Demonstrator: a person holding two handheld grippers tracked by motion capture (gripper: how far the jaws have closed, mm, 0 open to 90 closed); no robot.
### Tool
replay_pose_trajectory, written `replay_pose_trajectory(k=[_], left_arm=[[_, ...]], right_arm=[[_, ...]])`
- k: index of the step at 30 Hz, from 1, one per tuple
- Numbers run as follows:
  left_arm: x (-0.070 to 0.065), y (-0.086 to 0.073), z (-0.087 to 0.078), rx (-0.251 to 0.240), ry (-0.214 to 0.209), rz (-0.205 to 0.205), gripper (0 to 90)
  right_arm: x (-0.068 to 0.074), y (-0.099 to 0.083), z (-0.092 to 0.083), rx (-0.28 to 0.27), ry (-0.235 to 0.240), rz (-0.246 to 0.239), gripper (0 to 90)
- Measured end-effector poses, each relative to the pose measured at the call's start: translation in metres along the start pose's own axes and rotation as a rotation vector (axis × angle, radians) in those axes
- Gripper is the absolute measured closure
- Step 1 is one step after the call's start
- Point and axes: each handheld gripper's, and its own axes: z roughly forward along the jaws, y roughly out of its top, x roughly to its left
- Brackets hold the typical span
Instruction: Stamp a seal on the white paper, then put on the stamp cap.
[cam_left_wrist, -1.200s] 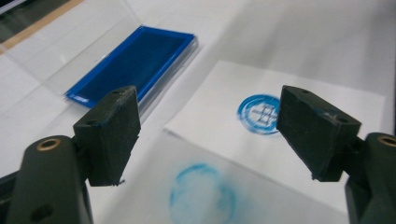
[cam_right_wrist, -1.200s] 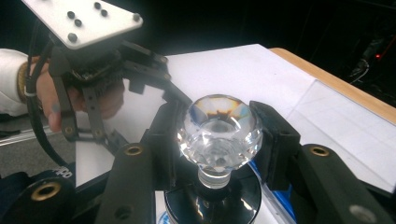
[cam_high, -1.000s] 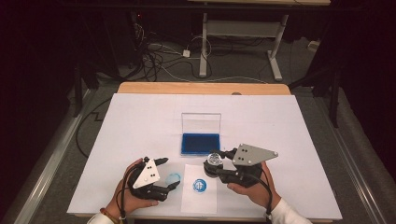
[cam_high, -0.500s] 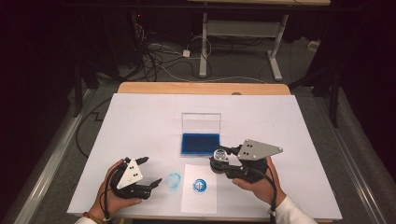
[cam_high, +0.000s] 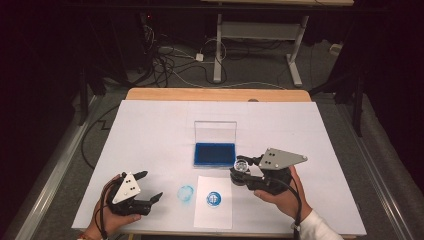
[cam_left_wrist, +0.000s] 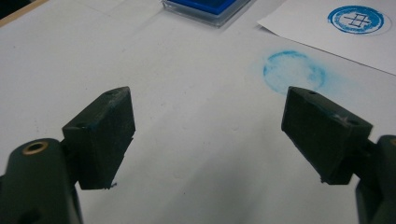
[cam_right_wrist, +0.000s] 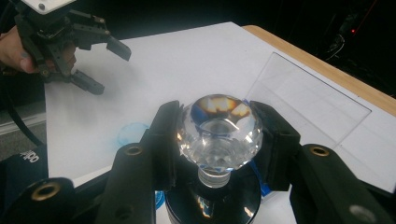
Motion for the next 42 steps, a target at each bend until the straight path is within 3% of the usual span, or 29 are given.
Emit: replay_pose_trajectory(k=[31, 42], left_arm=[[-0.003, 0.001, 0.004, 0.011, -0.039, 0.007, 17.2], [-0.003, 0.002, 0.007, 0.02, -0.048, 0.009, 17.2]], right_arm=[[-0.007, -0.001, 0.0, 0.031, -0.026, 0.013, 56.5], [-0.027, -0.006, 0.004, 0.047, -0.079, 0.042, 56.5]])
